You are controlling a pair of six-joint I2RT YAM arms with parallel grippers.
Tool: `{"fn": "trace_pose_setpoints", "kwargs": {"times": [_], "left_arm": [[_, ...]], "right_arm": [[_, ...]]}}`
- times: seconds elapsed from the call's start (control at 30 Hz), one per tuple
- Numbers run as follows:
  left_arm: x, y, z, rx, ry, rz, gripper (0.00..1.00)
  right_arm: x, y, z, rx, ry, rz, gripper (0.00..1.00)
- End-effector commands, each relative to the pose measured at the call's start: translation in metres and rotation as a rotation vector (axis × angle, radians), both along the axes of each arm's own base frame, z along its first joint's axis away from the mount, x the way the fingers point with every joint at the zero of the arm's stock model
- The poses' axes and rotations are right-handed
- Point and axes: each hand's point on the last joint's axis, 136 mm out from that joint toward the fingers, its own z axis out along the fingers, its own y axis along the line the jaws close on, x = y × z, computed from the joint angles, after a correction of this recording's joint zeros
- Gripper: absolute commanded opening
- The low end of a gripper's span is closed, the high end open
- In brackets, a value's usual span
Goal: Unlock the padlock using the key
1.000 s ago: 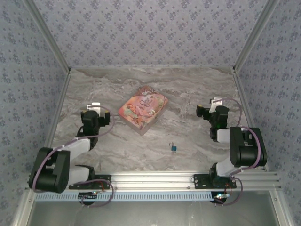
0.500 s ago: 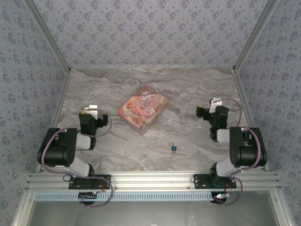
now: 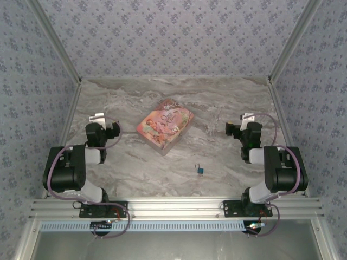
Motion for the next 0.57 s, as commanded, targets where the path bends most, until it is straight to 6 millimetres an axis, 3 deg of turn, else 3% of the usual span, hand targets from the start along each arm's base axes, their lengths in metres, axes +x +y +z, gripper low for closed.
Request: {"fn": "trace_pose_setpoints", "kwargs": {"times": [0.0,0.53], "left_arm": [[0.0019,-0.0049,0.002,-0.006,-0.002,-0.009,0.99],[0.0032,-0.0092,0.0018,0.019,0.007,-0.016,0.99]], "right_arm": [[0.0013,-0.0034,-0.0006,-0.026,0.003,-0.015,1.0],[0.0019,-0.004,-0.0003,-0.022,0.004,-0.015,1.0]]}}
